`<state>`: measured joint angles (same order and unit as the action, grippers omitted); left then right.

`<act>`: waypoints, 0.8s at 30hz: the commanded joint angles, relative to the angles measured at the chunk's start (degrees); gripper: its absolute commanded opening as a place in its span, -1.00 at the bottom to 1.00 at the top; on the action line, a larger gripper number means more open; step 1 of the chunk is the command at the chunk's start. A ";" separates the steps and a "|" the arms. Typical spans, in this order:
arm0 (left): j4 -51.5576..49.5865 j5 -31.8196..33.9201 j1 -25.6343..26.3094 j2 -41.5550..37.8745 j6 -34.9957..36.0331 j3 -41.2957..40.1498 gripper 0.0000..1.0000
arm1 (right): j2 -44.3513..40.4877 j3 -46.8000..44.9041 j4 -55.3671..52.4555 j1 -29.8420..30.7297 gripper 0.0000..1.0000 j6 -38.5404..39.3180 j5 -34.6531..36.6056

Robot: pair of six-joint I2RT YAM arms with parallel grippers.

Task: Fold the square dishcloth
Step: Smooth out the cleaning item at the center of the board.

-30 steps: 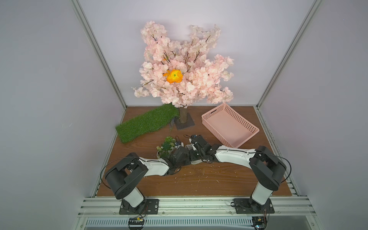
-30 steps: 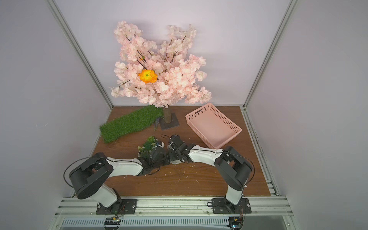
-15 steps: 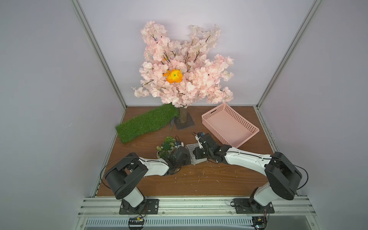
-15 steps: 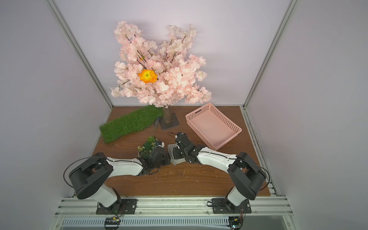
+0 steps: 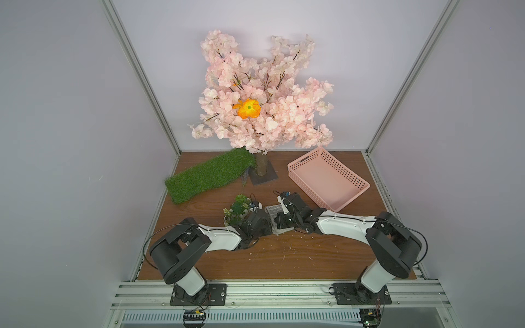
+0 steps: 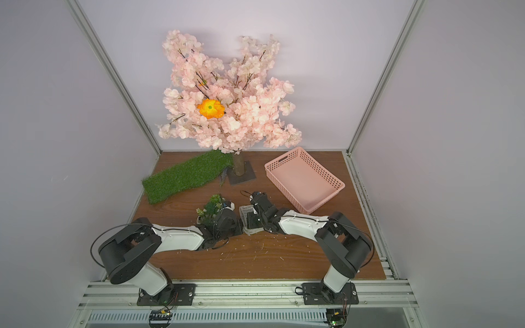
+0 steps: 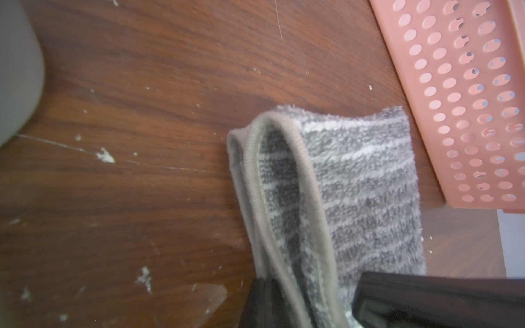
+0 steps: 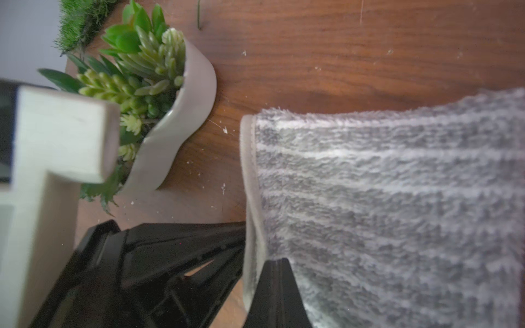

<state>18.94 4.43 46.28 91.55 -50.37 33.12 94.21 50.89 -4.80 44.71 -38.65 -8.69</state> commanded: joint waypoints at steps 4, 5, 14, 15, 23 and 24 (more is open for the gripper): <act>0.44 -0.47 0.28 -0.05 -0.10 -0.30 -0.89 | 1.85 -0.67 3.92 0.19 -0.90 -1.00 -2.94; 0.46 -0.47 0.28 -0.05 -0.10 -0.34 -0.89 | 2.04 -0.90 4.23 0.13 -0.90 -1.16 -3.11; 0.40 -0.38 0.25 0.05 -0.27 -0.30 -0.89 | 1.94 -2.26 6.79 0.13 -0.90 -2.00 -5.45; 0.33 -0.34 0.28 0.04 -0.27 -0.31 -0.89 | 1.54 -2.33 6.96 0.13 -0.90 -1.89 -5.42; 0.10 -0.12 0.30 -0.18 -0.35 -0.29 -0.89 | -2.26 -2.21 3.95 0.10 -0.89 -0.79 0.00; 0.13 -0.08 0.23 -0.22 -0.31 -0.31 -0.89 | -2.21 -2.27 3.67 0.07 -0.89 -0.86 0.46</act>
<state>18.94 4.27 46.28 91.55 -50.54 33.12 93.60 48.93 0.40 44.71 -39.92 -11.25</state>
